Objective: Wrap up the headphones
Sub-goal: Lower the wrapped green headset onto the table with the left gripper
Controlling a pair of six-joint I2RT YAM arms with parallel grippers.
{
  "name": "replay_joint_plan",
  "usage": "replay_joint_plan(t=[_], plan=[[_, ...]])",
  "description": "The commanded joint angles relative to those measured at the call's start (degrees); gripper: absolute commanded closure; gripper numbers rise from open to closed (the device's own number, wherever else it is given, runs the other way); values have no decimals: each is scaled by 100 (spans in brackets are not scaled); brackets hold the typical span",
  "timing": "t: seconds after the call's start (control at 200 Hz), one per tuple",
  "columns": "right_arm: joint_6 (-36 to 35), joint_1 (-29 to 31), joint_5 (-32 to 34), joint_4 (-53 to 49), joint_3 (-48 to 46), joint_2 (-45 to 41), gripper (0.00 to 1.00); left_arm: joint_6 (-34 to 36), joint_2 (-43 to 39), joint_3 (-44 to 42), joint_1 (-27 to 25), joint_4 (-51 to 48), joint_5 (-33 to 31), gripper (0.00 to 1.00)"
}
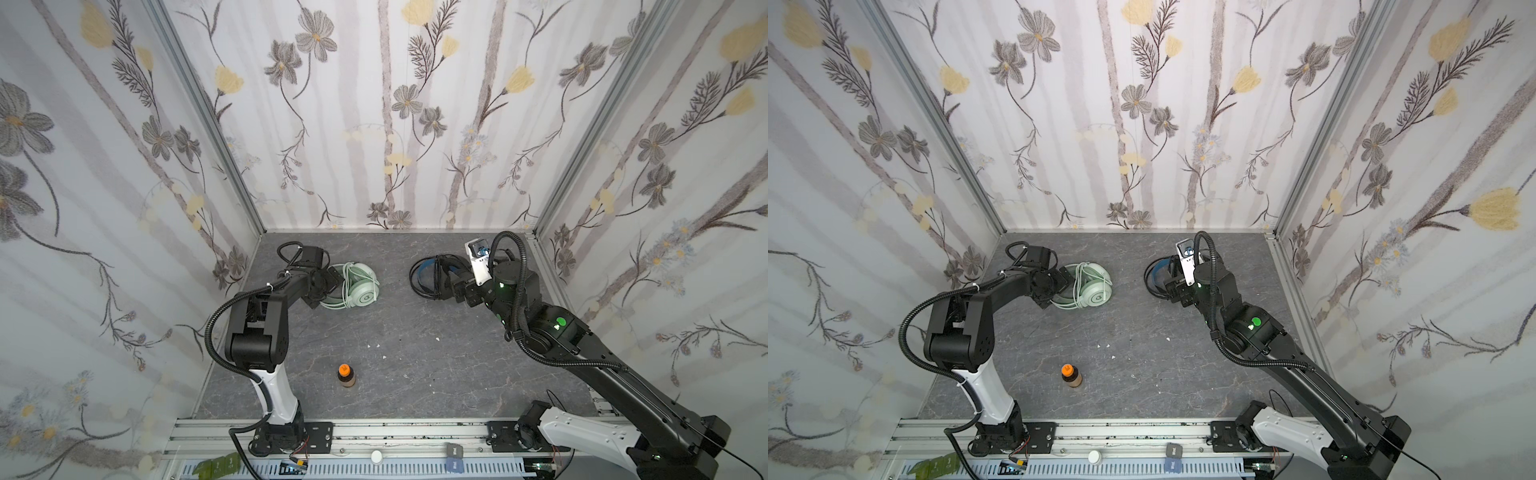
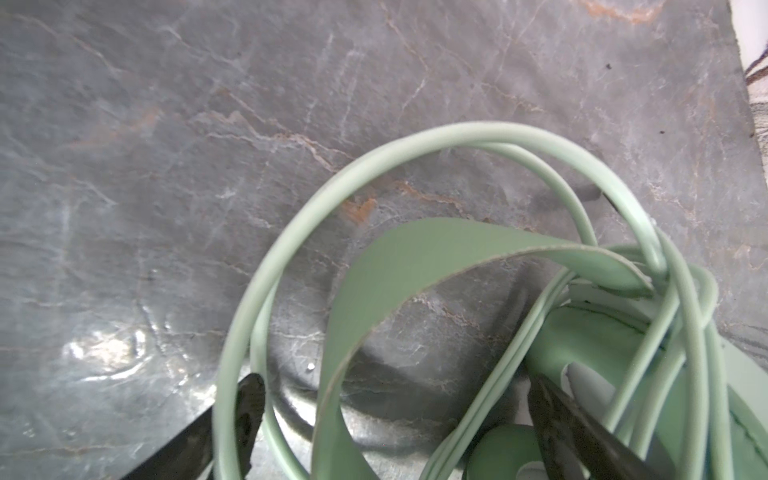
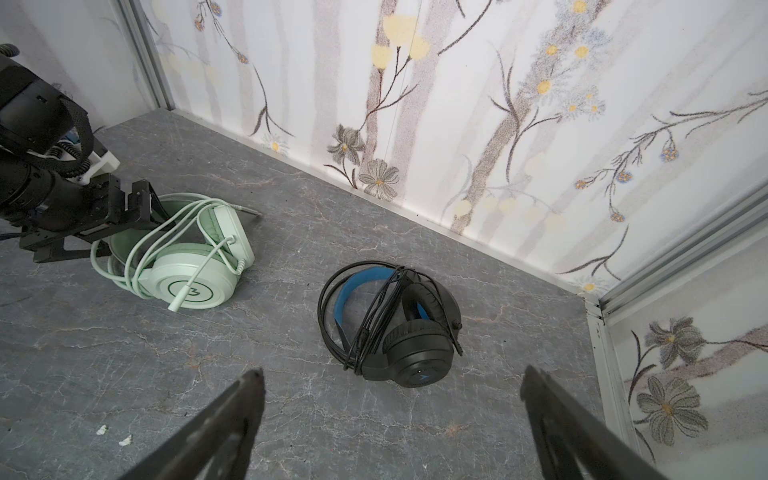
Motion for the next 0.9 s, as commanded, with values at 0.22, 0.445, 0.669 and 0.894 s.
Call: replay_joint_plan(t=[0.22,0.445,0.669,0.894], plan=[[103,5,6,173,7,41,3,1397,-19,237,-18,-980,-432,0],[92,4,-152,407,22,258,3,2026,23,578,-133,-1754,-865,0],[62,1,-217,536,22,331,3,2327,334,872,-230,-2339,-1253,0],[53,0,-204,564,-99,217,3,2629,560,927,-388,-2433,-1376,0]])
